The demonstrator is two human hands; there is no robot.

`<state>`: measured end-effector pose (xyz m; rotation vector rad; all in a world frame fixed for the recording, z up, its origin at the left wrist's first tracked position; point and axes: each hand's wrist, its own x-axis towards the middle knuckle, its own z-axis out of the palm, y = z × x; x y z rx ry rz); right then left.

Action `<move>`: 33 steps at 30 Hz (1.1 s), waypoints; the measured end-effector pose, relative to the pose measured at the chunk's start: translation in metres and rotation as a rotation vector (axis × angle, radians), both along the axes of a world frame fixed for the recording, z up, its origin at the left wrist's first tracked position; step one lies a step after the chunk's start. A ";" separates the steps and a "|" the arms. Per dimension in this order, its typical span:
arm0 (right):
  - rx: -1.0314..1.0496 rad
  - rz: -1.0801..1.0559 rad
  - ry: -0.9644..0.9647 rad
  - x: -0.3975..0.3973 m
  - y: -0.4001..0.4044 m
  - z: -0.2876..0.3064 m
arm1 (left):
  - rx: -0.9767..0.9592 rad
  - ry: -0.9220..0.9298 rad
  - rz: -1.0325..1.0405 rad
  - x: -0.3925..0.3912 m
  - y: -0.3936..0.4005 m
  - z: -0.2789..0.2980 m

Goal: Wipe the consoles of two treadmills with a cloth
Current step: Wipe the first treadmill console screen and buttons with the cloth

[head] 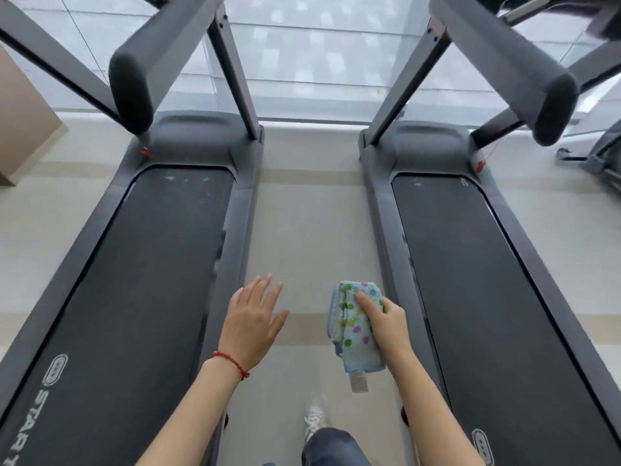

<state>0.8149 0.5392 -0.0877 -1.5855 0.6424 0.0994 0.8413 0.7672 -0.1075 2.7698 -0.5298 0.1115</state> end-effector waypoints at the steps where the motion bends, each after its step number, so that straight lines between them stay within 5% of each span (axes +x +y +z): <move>1: 0.003 -0.002 -0.002 0.017 -0.006 0.001 | 0.011 0.015 0.003 0.017 -0.007 0.002; 33: -0.011 -0.319 -0.226 0.530 -0.141 0.087 | -0.095 -0.183 -0.305 0.601 -0.170 0.078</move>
